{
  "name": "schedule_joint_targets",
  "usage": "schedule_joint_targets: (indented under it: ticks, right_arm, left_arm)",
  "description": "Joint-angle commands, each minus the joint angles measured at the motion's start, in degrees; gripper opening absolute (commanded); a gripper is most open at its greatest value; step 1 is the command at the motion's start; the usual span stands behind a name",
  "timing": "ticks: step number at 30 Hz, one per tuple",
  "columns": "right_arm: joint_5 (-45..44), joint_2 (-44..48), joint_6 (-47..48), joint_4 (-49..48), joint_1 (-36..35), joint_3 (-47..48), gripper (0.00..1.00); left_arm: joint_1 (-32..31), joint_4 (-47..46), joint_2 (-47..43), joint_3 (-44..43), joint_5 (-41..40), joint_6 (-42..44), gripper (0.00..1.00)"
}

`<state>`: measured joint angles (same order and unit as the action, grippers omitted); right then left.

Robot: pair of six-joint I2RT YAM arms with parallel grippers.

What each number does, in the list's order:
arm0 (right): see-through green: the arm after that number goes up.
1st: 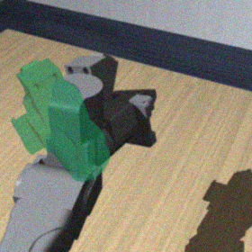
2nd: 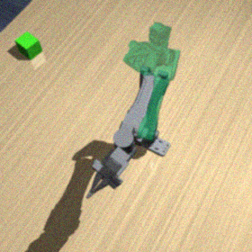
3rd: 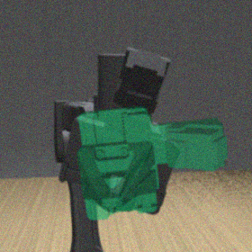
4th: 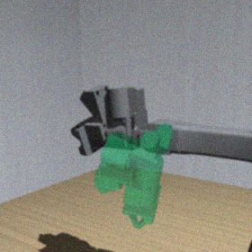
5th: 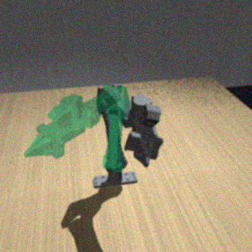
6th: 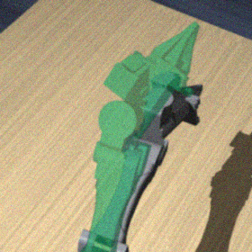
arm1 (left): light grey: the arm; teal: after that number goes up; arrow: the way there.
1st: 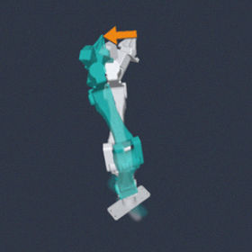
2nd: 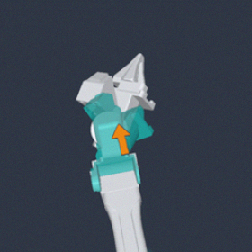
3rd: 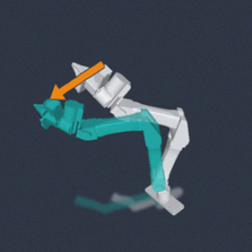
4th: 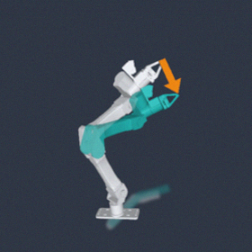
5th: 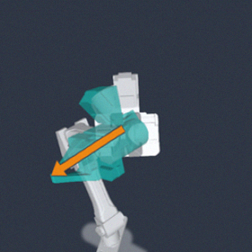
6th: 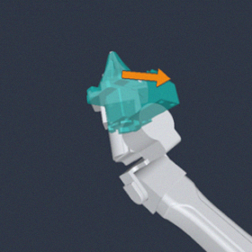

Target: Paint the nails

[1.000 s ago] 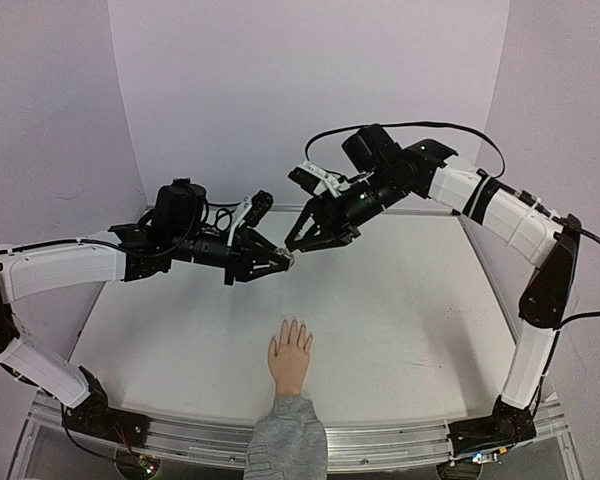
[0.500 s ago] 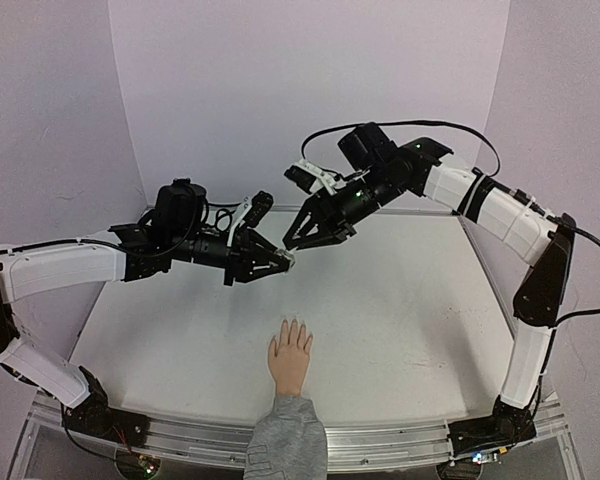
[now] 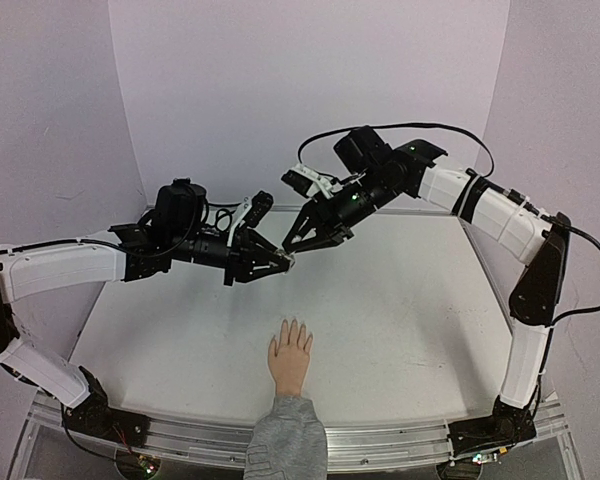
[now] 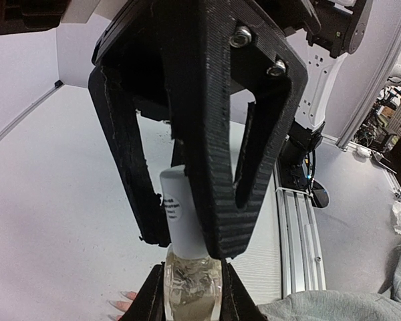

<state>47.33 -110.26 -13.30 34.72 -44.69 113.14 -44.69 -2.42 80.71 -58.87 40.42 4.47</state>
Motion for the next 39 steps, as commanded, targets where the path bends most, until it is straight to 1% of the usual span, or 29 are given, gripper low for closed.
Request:
schedule_joint_targets:
  ticks: [1, 2, 4, 5, 8, 11, 17, 25, 31, 39]
  right_arm:
    - [0.5, 1.4, 0.6, 0.9, -0.4, 1.6, 0.29]
    - [0.5, 1.4, 0.6, 0.9, -0.4, 1.6, 0.26]
    - [-0.4, 1.5, 0.8, 0.9, -0.4, 1.6, 0.16]
    - [-1.2, 1.6, 0.9, 1.0, -0.4, 1.4, 0.14]
    - [-1.4, 2.0, 1.1, 1.0, -0.4, 1.1, 0.10]
    - [-2.0, 2.7, 2.2, 0.9, -0.4, 0.5, 0.00]
    - [-1.6, 4.8, 6.3, 0.5, -0.3, -1.3, 0.00]
    - [-3.8, 5.9, 6.9, 0.2, -0.4, -2.4, 0.00]
    - [-6.8, 9.0, 8.0, -1.6, -0.4, -4.1, 0.00]
    - [-2.4, 7.9, 7.1, -1.9, -0.4, -4.6, 0.00]
  left_arm:
    - [0.0, -1.4, -0.7, -3.2, 1.3, -0.2, 0.00]
    - [0.1, -1.4, -0.7, -3.3, 1.3, -0.2, 0.00]
    - [0.0, -1.3, -0.6, -3.3, 1.5, -0.2, 0.00]
    - [0.1, -1.4, -0.7, -3.2, 1.4, -0.2, 0.00]
    - [0.1, -1.3, -0.8, -2.8, 1.4, -0.2, 0.00]
    - [0.1, -1.3, -1.0, -2.5, 2.1, -0.1, 0.00]
    - [0.1, -1.2, -1.2, -2.3, 3.3, -0.5, 0.00]
    - [0.1, -1.0, -1.0, -2.0, 3.3, -0.6, 0.00]
    - [0.1, -0.7, -0.4, -2.3, 3.9, -0.9, 0.00]
    - [0.1, -0.6, -0.7, -2.3, 3.4, -0.8, 0.00]
